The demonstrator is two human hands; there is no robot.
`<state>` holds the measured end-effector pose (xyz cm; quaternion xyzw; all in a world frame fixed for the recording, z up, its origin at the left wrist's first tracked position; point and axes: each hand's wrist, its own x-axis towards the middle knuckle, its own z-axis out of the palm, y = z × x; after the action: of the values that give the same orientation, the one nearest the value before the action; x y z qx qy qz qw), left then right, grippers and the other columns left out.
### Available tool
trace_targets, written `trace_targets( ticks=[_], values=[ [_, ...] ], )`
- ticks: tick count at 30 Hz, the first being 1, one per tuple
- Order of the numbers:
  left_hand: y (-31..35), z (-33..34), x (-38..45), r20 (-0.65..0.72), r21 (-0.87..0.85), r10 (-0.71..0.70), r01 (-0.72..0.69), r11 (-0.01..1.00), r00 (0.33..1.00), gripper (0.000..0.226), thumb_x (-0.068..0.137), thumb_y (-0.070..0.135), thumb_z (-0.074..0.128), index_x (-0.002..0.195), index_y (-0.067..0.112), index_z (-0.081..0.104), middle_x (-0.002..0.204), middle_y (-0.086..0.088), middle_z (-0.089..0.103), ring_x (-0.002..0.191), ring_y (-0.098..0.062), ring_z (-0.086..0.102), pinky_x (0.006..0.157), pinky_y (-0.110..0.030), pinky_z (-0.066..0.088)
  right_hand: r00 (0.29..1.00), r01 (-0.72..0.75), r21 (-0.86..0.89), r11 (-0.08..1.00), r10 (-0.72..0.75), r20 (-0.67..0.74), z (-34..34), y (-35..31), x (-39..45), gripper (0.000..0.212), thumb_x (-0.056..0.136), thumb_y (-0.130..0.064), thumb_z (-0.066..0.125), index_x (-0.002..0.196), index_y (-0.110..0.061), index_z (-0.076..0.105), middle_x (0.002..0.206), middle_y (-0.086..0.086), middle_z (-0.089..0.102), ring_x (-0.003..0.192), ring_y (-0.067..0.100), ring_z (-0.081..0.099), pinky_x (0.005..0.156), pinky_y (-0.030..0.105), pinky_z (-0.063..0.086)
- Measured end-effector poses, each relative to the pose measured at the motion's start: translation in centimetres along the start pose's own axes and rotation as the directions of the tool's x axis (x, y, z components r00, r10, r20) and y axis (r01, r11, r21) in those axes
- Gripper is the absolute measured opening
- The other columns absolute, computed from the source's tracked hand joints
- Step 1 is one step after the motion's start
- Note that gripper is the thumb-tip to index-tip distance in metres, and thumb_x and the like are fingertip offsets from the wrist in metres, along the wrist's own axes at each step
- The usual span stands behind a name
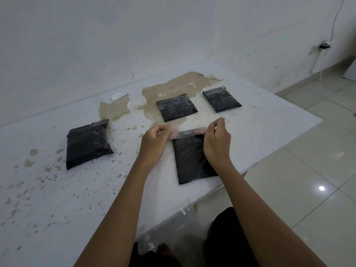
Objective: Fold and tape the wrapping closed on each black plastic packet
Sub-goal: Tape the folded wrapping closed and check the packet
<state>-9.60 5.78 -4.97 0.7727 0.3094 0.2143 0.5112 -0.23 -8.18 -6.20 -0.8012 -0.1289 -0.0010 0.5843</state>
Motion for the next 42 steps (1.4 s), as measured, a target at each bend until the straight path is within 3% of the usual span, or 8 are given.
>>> trace_targets(
  ticks=[10, 14, 16, 20, 24, 30, 38, 42],
  values=[
    [-0.6, 0.5, 0.0, -0.051, 0.021, 0.053, -0.052, 0.998, 0.997, 0.024, 0.100, 0.043, 0.061, 0.090, 0.022, 0.069, 0.080, 0.002, 0.076, 0.047, -0.003, 0.041, 0.045, -0.017, 0.034, 0.995, 0.050, -0.010, 0.999, -0.050, -0.084, -1.1, -0.3, -0.5, 0.018, 0.106, -0.021, 0.043, 0.096, -0.014, 0.057, 0.053, 0.000, 0.050, 0.045, 0.009, 0.036, 0.046, 0.018, 0.031],
    [-0.8, 0.7, -0.3, -0.072, 0.017, 0.084, -0.083, 0.996, 0.994, 0.021, 0.099, 0.040, 0.065, 0.090, 0.021, 0.068, 0.075, 0.014, 0.074, 0.059, 0.004, 0.057, 0.054, -0.009, 0.041, 0.990, 0.034, -0.028, 0.999, -0.038, -0.139, -0.8, -0.2, -0.8, 0.020, 0.104, -0.020, 0.047, 0.090, -0.013, 0.059, 0.062, -0.001, 0.059, 0.057, 0.016, 0.053, 0.076, 0.041, 0.052],
    [-0.8, 0.7, -0.3, -0.075, 0.029, 0.091, -0.089, 0.996, 0.993, 0.021, 0.098, 0.040, 0.066, 0.090, 0.021, 0.069, 0.074, 0.014, 0.073, 0.064, 0.007, 0.060, 0.057, -0.007, 0.041, 0.990, 0.025, -0.054, 0.998, -0.032, -0.140, -0.8, -0.5, -1.0, 0.020, 0.104, -0.019, 0.047, 0.089, -0.013, 0.057, 0.068, -0.004, 0.058, 0.067, 0.014, 0.055, 0.099, 0.050, 0.047],
    [-0.7, 0.7, -0.3, -0.060, 0.024, 0.089, -0.088, 0.996, 0.994, 0.021, 0.098, 0.038, 0.067, 0.093, 0.018, 0.069, 0.079, 0.014, 0.075, 0.070, 0.009, 0.064, 0.060, -0.005, 0.042, 0.989, 0.012, -0.083, 0.996, -0.024, -0.144, -1.0, -0.7, -1.2, 0.018, 0.104, -0.020, 0.047, 0.090, -0.017, 0.057, 0.080, -0.002, 0.058, 0.095, 0.020, 0.050, 0.083, 0.030, 0.039],
    [-0.8, 0.7, -0.3, -0.051, -0.002, 0.095, -0.095, 0.995, 0.994, 0.018, 0.098, 0.035, 0.068, 0.094, 0.018, 0.071, 0.088, 0.012, 0.078, 0.083, 0.006, 0.070, 0.068, -0.004, 0.047, 0.986, -0.006, -0.095, 0.995, -0.010, -0.164, -0.9, -0.6, -1.2, 0.017, 0.104, -0.019, 0.049, 0.090, -0.015, 0.058, 0.082, -0.001, 0.058, 0.090, 0.015, 0.043, 0.098, 0.045, 0.044],
    [-1.2, 0.6, 0.3, -0.057, 0.021, 0.060, -0.059, 0.998, 0.997, 0.020, 0.097, 0.041, 0.068, 0.096, 0.021, 0.072, 0.085, 0.011, 0.077, 0.083, -0.003, 0.070, 0.070, -0.015, 0.050, 0.987, -0.024, -0.073, 0.997, 0.012, -0.163, -0.9, -0.1, -0.8, 0.016, 0.102, -0.019, 0.052, 0.099, -0.011, 0.066, 0.094, 0.006, 0.063, 0.095, 0.016, 0.049, 0.066, 0.004, 0.033],
    [-1.0, 0.6, 0.0, -0.036, 0.022, 0.054, -0.054, 0.998, 0.998, 0.022, 0.098, 0.038, 0.066, 0.095, 0.017, 0.068, 0.081, 0.008, 0.076, 0.045, 0.007, 0.051, 0.046, -0.008, 0.035, 0.982, -0.032, -0.099, 0.995, 0.013, -0.188, -0.8, 0.0, -0.9, 0.018, 0.101, -0.015, 0.053, 0.096, -0.009, 0.069, 0.096, 0.005, 0.065, 0.096, 0.012, 0.042, 0.066, 0.004, 0.031],
    [-0.9, 0.4, 0.1, -0.033, 0.024, 0.046, -0.045, 0.999, 0.998, 0.021, 0.102, 0.034, 0.060, 0.096, 0.015, 0.066, 0.091, 0.014, 0.077, 0.056, 0.004, 0.060, 0.050, -0.014, 0.044, 0.987, -0.060, -0.079, 0.995, 0.048, -0.151, -1.0, -0.3, -1.1, 0.017, 0.101, -0.016, 0.054, 0.096, -0.008, 0.069, 0.095, 0.007, 0.061, 0.095, 0.009, 0.035, 0.071, 0.004, 0.031]
  ],
)
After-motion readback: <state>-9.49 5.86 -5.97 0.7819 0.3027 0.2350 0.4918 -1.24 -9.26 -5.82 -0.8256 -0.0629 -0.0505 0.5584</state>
